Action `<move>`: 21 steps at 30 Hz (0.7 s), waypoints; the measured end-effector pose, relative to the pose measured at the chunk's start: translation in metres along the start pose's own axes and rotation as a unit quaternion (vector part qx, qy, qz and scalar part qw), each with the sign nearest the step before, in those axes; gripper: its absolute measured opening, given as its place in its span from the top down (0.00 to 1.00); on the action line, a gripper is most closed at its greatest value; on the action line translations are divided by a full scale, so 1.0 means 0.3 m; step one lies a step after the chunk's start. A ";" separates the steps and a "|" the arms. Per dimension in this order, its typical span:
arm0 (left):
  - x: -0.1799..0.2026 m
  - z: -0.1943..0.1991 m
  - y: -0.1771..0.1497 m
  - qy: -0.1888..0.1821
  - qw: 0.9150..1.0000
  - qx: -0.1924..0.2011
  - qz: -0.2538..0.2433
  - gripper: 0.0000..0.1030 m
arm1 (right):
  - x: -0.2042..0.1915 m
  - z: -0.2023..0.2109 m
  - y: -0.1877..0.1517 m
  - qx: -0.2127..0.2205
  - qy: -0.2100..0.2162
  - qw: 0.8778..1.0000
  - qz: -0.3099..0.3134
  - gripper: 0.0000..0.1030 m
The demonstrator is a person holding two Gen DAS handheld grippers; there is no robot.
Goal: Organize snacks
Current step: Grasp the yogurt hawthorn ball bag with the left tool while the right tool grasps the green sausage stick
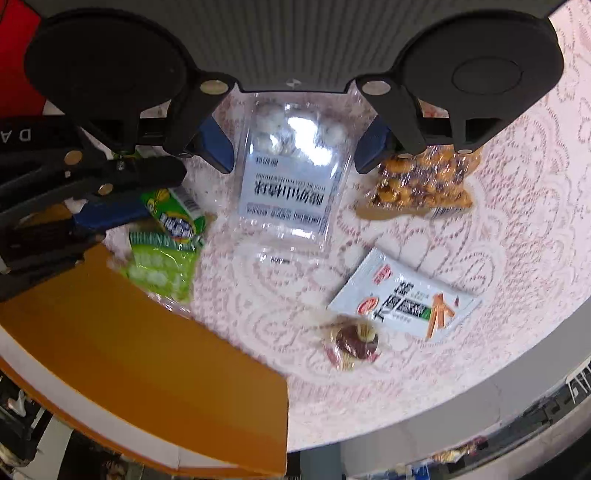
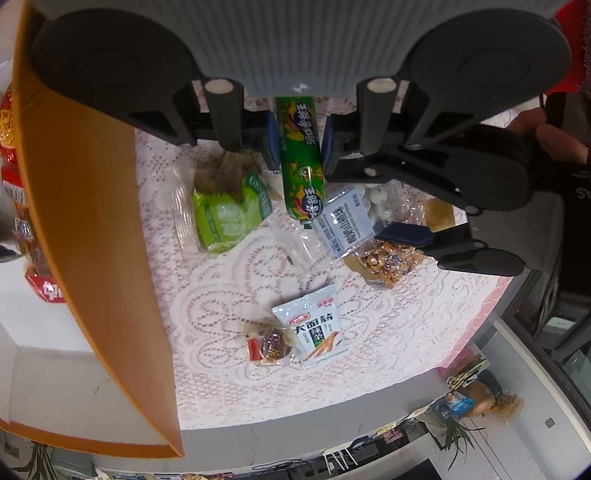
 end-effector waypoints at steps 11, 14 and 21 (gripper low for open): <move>0.006 0.006 0.005 0.020 0.999 0.027 0.038 0.32 | -0.007 -0.015 -0.004 -0.002 -0.007 1.000 -0.001 0.79; 0.009 0.012 0.003 0.027 0.998 0.029 0.050 0.35 | -0.010 -0.012 -0.005 0.000 -0.011 1.000 0.001 0.79; 0.006 0.065 -0.001 0.042 0.995 0.040 0.077 0.36 | -0.028 0.045 0.003 0.022 -0.013 1.000 0.006 0.80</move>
Point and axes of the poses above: each gripper's, at about its wrist camera, not at the fingertips, and z roughly against the way its jaws point, x to its right, y to its top, the point moved 3 cm from there along -z, roughly the way its jaws point, and after that the axes turned 15 degrees about z, right-handed, at the moved point
